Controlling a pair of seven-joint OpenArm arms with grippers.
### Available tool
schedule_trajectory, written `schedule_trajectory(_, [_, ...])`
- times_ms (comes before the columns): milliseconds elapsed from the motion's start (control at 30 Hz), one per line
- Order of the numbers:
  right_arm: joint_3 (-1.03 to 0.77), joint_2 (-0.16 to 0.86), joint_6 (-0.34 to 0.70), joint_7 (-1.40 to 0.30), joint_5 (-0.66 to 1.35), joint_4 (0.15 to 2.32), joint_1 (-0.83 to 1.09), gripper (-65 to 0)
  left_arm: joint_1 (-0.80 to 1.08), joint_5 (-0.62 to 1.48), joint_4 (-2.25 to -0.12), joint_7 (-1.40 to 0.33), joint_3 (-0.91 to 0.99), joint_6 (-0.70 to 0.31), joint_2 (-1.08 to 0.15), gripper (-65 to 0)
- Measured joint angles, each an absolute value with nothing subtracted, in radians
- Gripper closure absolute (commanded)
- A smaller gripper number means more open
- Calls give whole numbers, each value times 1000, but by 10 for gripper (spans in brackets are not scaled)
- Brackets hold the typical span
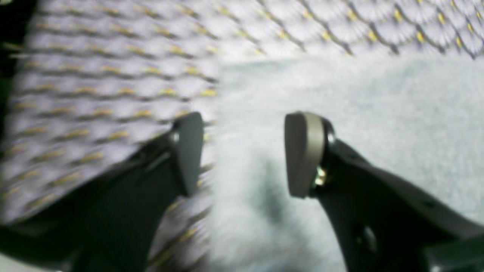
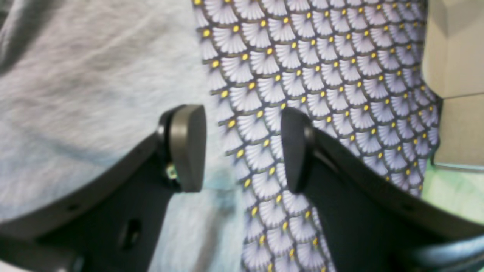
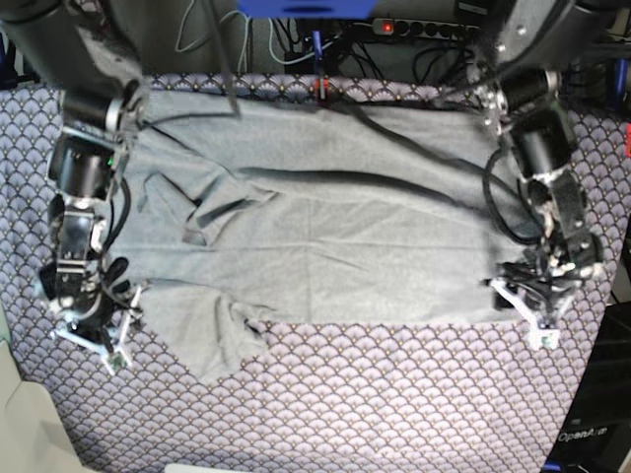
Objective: Fold the T-shirt properly
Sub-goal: 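Grasp the shirt edge with both grippers, pinching the fabric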
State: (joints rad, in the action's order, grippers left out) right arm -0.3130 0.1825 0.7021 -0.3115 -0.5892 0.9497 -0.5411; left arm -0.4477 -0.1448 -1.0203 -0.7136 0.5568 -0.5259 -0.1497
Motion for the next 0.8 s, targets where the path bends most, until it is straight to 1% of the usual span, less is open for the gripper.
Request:
schedule_trajectory(67, [-313, 195, 702, -232, -575, 886, -551, -331, -470, -139, -957, -689, 554, -527, -153, -341])
schedule_trajectory(100, [-311, 200, 703, -220, -576, 867, -548, -331, -472, -136, -940, -675, 555, -537, -162, -341])
schedule_trajectory(233, [-316, 231, 703, -220, -580, 836, -506, -332, -469, -146, -935, -661, 562, -520, -187, -341])
schedule_trajectory(333, [-328, 229, 703, -223, -580, 837, -494, -332, -472, -146, -935, -660, 559, -522, -187, -341])
schedule_trajectory(500, [-459, 228, 702, -214, -573, 834, -489, -332, -474, -139, -936, -661, 549, -527, -197, -341])
schedule_trajectory(600, [-474, 238, 702, -217, -577, 832, -483, -332, -475, -143, -936, -660, 554, -520, -218, -341])
schedule_trajectory(800, [-472, 224, 696, -178, -558, 833, -432, -332, -475, -139, -936, -660, 553, -528, -213, -341])
